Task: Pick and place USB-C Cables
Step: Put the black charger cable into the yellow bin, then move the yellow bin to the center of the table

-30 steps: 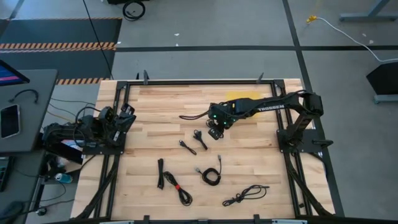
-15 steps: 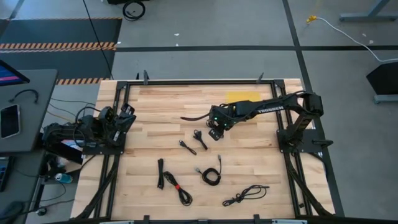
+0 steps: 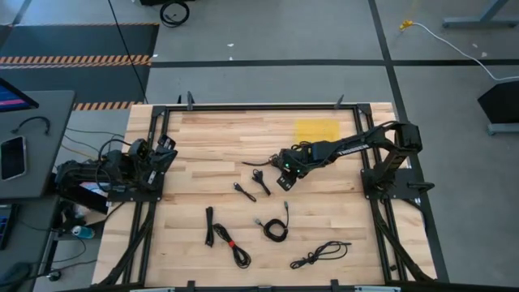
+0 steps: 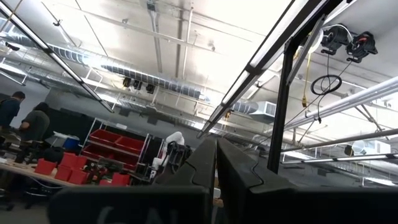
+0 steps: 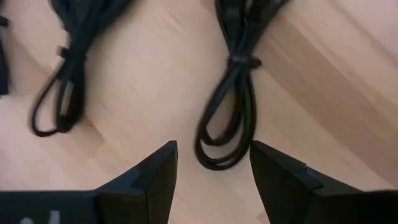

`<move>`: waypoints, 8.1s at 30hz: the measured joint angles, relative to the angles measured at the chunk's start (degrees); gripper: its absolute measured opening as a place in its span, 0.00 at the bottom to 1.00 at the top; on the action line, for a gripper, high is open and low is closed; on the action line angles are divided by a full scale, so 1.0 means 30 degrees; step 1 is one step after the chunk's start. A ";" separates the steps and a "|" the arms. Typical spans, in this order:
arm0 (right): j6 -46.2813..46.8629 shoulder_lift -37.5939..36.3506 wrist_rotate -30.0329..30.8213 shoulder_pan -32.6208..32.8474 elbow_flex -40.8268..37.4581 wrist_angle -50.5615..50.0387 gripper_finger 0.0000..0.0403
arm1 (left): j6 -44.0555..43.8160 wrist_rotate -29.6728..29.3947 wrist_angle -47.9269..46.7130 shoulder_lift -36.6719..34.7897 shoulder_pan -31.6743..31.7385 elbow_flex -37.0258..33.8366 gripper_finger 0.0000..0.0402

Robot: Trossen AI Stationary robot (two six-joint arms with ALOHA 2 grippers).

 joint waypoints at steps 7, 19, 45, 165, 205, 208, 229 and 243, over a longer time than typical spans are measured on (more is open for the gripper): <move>0.0238 0.0000 0.0130 -0.0022 -0.1129 0.2343 0.51 | 0.0000 0.0000 0.0006 0.0000 0.0000 0.0000 0.06; 0.1863 -0.0095 0.0860 0.0000 -0.2319 0.3731 0.42 | 0.0000 0.0000 0.0013 0.0000 0.0000 -0.0006 0.06; -1.1422 -0.1246 0.3415 -0.2638 1.2885 -1.8719 0.05 | 0.0000 0.0007 0.0000 -0.0007 -0.0007 -0.0005 0.06; -1.2324 -0.5299 0.1071 -0.4888 0.2010 -1.1068 0.33 | -0.0072 -0.7519 -3.2290 2.2709 0.2055 2.4159 0.06; -1.6730 -0.5005 -0.2421 -0.9224 -0.1437 -0.6754 0.33 | -0.1027 -0.7505 -3.2261 2.2716 0.1938 2.4159 0.06; -1.6557 -0.5005 -0.2310 -0.9224 -0.1837 -0.6365 0.32 | -0.1027 -0.7504 -3.2258 2.2717 0.1938 2.4159 0.06; -1.5538 -0.5005 -0.3158 -0.6183 0.0225 -0.6101 0.01 | -0.1020 -0.7509 -3.2261 2.2717 0.1938 2.4159 0.06; -1.1735 -0.4998 -0.3357 0.0976 0.0624 -0.5671 0.01 | -0.1013 -0.7504 -3.2261 2.2711 0.1938 2.4159 0.06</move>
